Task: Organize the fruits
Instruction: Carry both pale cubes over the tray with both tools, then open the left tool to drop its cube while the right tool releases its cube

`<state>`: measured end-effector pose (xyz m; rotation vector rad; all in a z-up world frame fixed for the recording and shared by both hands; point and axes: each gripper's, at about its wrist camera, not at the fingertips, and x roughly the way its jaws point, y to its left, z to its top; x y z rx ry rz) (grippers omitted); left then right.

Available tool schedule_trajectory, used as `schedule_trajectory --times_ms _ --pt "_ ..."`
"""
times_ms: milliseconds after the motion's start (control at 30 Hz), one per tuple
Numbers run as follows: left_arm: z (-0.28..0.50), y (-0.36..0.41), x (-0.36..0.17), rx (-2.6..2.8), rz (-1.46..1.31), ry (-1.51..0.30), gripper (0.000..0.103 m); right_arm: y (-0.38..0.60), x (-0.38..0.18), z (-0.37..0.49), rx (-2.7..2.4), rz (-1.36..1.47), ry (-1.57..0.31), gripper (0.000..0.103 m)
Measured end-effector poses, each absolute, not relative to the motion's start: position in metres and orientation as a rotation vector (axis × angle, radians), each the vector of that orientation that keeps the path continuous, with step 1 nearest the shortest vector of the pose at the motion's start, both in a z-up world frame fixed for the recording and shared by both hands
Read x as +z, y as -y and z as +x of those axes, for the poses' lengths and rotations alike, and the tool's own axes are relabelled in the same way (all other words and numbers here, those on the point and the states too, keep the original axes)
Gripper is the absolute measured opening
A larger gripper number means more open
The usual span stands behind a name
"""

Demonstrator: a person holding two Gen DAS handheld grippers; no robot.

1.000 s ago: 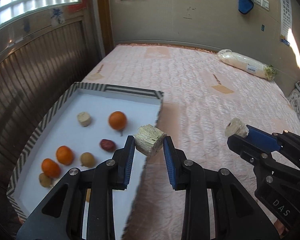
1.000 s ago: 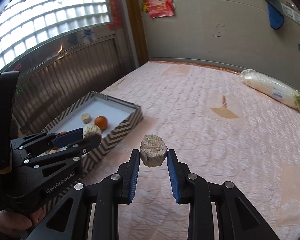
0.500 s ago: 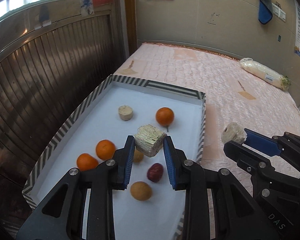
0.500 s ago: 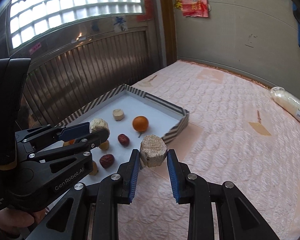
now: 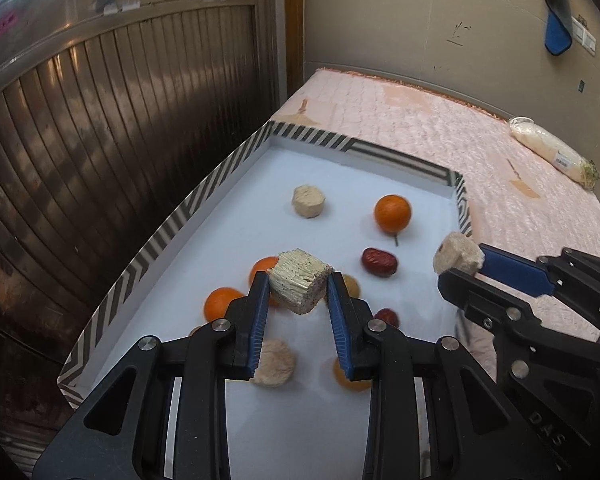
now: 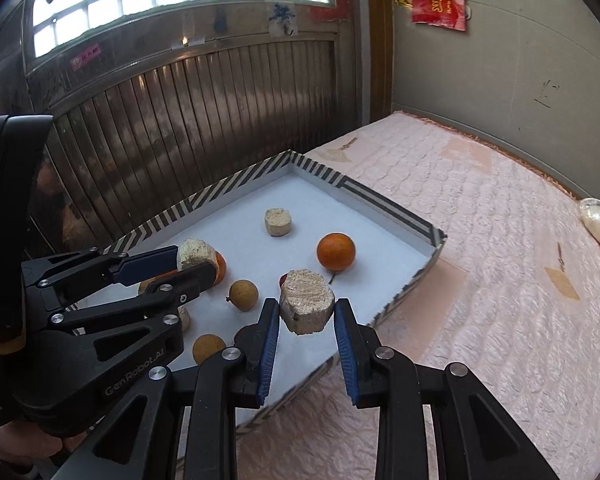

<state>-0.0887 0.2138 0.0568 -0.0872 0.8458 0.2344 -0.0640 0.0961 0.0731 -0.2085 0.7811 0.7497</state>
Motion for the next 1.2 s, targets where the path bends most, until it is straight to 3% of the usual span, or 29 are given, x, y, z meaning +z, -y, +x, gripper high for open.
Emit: schedule_trajectory --times_ms 967,1033,1167,1200 --pt "-0.084 -0.226 0.050 0.241 -0.091 -0.885 0.030 -0.141 0.036 -0.042 0.803 -0.316 -0.861 0.027" --pt "-0.085 -0.227 0.051 0.242 -0.101 -0.883 0.036 -0.139 0.038 -0.044 0.804 -0.308 -0.864 0.027" --pt "-0.088 -0.228 0.054 0.260 -0.124 -0.862 0.067 -0.132 0.042 -0.049 0.785 -0.314 -0.850 0.027" --pt "-0.089 -0.228 0.055 0.263 -0.128 -0.858 0.067 -0.130 0.044 -0.050 0.782 -0.311 -0.844 0.027"
